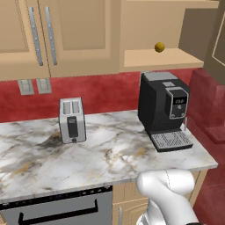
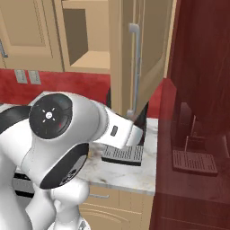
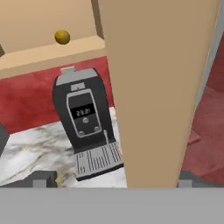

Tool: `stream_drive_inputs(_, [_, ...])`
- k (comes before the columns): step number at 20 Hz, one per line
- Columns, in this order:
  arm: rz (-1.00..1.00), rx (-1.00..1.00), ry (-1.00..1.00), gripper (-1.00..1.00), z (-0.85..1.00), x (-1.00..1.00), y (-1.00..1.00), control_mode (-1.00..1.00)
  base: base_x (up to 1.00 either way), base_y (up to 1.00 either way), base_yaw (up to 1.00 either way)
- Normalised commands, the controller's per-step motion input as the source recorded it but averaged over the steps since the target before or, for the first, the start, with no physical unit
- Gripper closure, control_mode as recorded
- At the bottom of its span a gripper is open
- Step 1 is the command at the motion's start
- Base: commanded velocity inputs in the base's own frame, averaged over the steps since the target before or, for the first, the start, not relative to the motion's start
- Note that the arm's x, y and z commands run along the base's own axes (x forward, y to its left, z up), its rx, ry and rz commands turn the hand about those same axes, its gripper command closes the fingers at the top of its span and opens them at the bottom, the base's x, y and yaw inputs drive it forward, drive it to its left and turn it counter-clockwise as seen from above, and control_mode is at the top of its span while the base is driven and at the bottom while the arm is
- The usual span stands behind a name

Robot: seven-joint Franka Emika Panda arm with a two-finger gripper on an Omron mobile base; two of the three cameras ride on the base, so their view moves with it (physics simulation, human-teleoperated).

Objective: Pick the lemon from the counter and place it in the cabinet. Then close the cabinet.

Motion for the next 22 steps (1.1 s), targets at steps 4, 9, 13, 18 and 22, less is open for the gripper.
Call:
stream_drive_inputs(4, [0.17, -0.08, -0.02, -1.0, 0.15, 0.12, 0.94, -1.0, 0.0, 0.0, 0.0])
stream_drive_inputs(9, [0.12, -0.06, -0.05, -1.0, 0.16, 0.44, 0.79, -1.0, 0.0, 0.0, 0.0])
stream_drive_inputs(13, [0.1, -0.04, -0.12, -1.0, 0.27, 0.42, 0.54, -1.0, 0.0, 0.0, 0.0])
stream_drive_inputs(18, [0.07, -0.05, -0.15, -1.0, 0.18, 0.44, 0.41, -1.0, 0.0, 0.0, 0.0])
stream_drive_inputs(22, [0.05, -0.03, -0.17, -1.0, 0.04, 0.6, 0.33, -1.0, 0.0, 0.0, 0.0])
